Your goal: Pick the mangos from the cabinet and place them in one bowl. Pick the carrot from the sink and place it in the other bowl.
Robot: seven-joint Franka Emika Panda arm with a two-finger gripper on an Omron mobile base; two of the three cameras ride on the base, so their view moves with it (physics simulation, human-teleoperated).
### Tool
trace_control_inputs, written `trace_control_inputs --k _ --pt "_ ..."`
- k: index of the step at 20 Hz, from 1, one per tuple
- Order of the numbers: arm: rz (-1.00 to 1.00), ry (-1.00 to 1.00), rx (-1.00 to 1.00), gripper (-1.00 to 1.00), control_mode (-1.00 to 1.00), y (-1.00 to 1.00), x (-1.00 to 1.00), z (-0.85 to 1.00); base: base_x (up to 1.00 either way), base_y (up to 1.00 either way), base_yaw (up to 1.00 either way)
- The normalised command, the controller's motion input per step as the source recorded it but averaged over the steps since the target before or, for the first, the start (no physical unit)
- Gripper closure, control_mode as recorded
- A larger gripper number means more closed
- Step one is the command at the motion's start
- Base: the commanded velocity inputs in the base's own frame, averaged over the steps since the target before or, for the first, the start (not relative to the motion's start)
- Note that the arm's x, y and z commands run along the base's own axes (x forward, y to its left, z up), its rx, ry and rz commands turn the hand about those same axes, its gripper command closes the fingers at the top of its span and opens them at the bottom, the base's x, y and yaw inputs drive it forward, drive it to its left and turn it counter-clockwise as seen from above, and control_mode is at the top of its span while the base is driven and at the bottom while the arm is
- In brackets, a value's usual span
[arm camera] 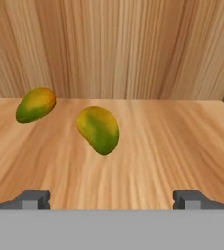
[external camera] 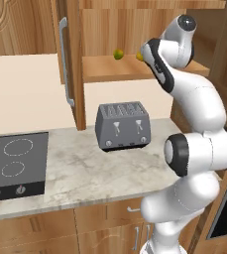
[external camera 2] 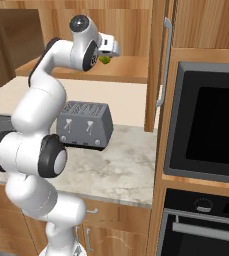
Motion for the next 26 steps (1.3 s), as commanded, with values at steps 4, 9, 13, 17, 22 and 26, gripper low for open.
trace_control_inputs --k 4,9,13,17,22,26 --pt "0.0 0.0 0.0 -1.0 -1.0 -0.01 0.2 -0.05 0.0 0.0 0.0" --pt "0.05 0.0 0.0 -1.0 -1.0 0.0 0.25 -0.01 0.0 0.0 0.0" --pt "0.09 0.0 0.0 -1.0 -1.0 0.0 0.08 -0.1 0.0 0.0 0.0" --pt "0.06 -0.01 0.0 -1.0 -1.0 -0.02 0.23 -0.03 0.0 0.0 0.0" --pt "0.04 0.0 0.0 -1.0 -1.0 0.0 0.33 0.0 0.0 0.0 0.0" --pt "0.03 0.0 0.0 -1.0 -1.0 0.0 0.24 0.0 0.0 0.0 0.0"
